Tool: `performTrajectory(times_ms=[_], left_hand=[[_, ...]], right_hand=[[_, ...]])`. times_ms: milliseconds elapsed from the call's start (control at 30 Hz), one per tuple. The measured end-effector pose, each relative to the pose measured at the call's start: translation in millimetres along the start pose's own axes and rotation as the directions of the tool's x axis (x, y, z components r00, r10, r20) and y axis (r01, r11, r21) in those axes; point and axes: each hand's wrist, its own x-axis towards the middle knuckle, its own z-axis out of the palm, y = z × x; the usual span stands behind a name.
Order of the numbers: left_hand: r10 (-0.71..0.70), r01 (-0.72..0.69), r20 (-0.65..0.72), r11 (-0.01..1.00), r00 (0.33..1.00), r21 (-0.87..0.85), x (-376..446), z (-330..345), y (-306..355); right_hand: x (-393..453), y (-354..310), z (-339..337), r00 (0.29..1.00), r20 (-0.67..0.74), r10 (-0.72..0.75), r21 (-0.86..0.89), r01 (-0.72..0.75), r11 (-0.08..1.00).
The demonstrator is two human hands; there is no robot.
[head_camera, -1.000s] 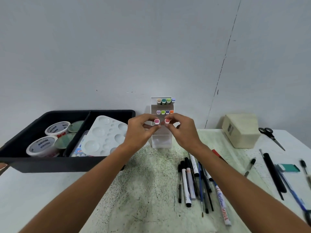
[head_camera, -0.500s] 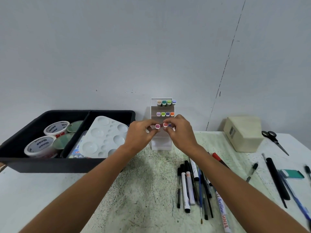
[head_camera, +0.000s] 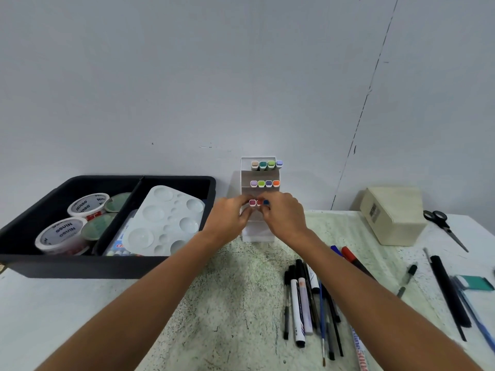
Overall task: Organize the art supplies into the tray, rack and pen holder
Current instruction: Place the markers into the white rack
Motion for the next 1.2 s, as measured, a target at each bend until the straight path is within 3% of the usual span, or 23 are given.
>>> performTrajectory(times_ms=[167,333,467,633,700,833,1200], left_hand=[[0.091,-0.091,0.009,0.996,0.996,0.024,-3,1,-4],[0.246,-0.247,-0.19,0.969,0.95,0.019,-10,-1,-5],[0.105,-0.124,-0.319,0.991,0.942,-0.04,-15,4,-6],[-0.176,0.112,-0.196,0.947,0.965,-0.302,-17,18,-4],[-0.24,0.159,-0.181,0.913,0.954,-0.375,-16,20,-1],[-0.247,0.115,-0.223,0.872,0.943,-0.476,-16,16,16],[-0.325,0.246,-0.157,0.891,0.933,-0.381,-5,22,5]], right_hand=[[2,0,0,1.0,0.017,0.004,-0.038,-0.003,0.999],[1,3,3,1.0,0.026,0.017,-0.045,-0.016,0.999],[-8,9,0,0.996,-0.084,-0.012,0.042,0.015,0.999],[-18,24,8,0.95,-0.311,0.035,0.189,0.026,0.982],[-19,28,12,0.959,-0.273,0.078,0.291,0.005,0.957],[-18,31,17,0.994,-0.059,0.088,0.446,-0.053,0.893],[-18,29,18,0.996,-0.047,0.073,0.429,-0.046,0.902]])
